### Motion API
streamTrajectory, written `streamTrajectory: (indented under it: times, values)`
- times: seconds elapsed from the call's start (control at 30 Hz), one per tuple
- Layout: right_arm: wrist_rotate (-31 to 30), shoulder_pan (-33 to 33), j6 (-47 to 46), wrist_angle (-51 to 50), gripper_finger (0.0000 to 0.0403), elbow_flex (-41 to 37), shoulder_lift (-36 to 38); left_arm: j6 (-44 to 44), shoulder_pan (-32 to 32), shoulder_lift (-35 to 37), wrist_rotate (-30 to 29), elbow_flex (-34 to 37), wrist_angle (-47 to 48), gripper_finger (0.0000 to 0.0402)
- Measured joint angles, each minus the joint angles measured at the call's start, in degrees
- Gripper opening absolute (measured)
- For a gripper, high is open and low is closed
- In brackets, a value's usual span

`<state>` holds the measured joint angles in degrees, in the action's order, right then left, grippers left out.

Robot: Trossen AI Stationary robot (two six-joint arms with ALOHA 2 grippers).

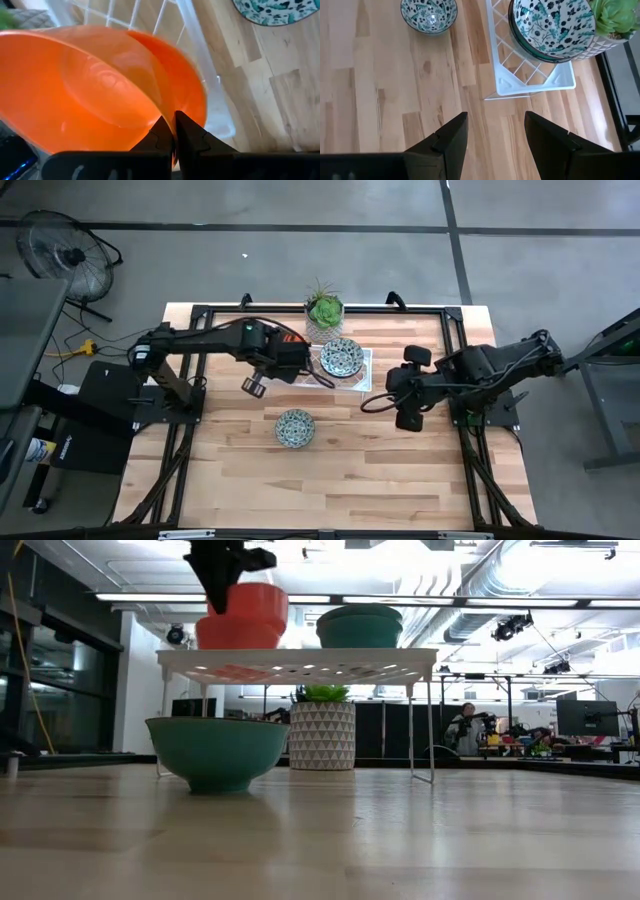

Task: Pick & Place Mini bowls
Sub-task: Stack the orange bowl on the orange bowl on the shelf

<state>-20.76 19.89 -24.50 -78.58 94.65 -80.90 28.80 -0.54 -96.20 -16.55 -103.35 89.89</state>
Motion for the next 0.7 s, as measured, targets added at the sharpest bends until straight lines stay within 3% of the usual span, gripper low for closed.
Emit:
streamTrajectory:
  times: [0.7]
  values:
    - [-0.02,0.03,-0.99,0.47,0.0184,0.04,0.0,-1.61,0.15,0.17,-1.49,0.03,0.12,0.0]
